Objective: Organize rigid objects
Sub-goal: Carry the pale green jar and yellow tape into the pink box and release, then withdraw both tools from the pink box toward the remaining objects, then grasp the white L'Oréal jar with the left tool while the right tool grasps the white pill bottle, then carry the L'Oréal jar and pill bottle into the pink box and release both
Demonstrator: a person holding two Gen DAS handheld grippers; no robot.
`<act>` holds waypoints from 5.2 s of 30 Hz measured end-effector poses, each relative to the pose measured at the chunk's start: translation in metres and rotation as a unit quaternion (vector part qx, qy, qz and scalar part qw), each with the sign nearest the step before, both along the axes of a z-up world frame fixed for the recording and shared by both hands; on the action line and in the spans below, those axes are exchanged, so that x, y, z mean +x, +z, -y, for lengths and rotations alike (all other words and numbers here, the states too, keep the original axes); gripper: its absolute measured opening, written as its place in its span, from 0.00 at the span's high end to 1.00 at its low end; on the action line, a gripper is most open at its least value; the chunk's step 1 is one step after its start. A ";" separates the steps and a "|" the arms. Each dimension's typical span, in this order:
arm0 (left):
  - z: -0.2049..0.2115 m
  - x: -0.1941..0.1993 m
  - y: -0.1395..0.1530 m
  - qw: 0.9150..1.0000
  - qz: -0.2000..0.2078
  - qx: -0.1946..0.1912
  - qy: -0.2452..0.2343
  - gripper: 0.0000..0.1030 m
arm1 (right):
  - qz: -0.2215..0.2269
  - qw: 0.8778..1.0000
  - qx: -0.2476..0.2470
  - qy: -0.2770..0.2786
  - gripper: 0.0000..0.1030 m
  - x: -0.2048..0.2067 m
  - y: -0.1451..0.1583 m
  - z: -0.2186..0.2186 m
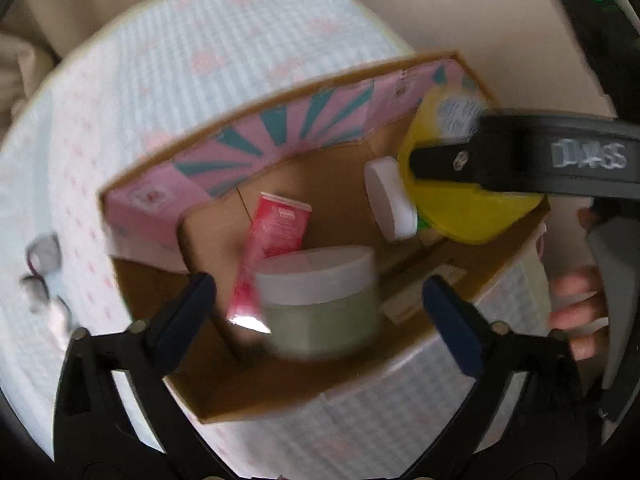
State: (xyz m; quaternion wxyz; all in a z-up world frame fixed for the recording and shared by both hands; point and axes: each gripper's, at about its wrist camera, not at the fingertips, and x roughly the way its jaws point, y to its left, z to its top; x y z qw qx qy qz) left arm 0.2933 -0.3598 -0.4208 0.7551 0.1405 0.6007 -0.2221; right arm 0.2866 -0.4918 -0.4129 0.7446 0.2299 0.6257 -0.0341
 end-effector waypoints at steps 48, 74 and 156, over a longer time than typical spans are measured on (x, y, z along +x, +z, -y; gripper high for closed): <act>-0.188 -0.074 0.158 0.986 0.080 -0.033 0.142 0.00 | 0.125 0.984 -0.103 0.071 0.00 -0.098 0.142 -0.092; -0.503 -0.068 0.207 0.970 0.100 -0.066 0.210 0.00 | 0.187 0.967 -0.133 0.114 0.00 -0.124 0.198 -0.397; -0.485 0.110 0.049 0.969 -0.020 -0.099 0.224 0.47 | -0.022 0.992 -0.050 0.116 0.56 0.007 -0.006 -0.467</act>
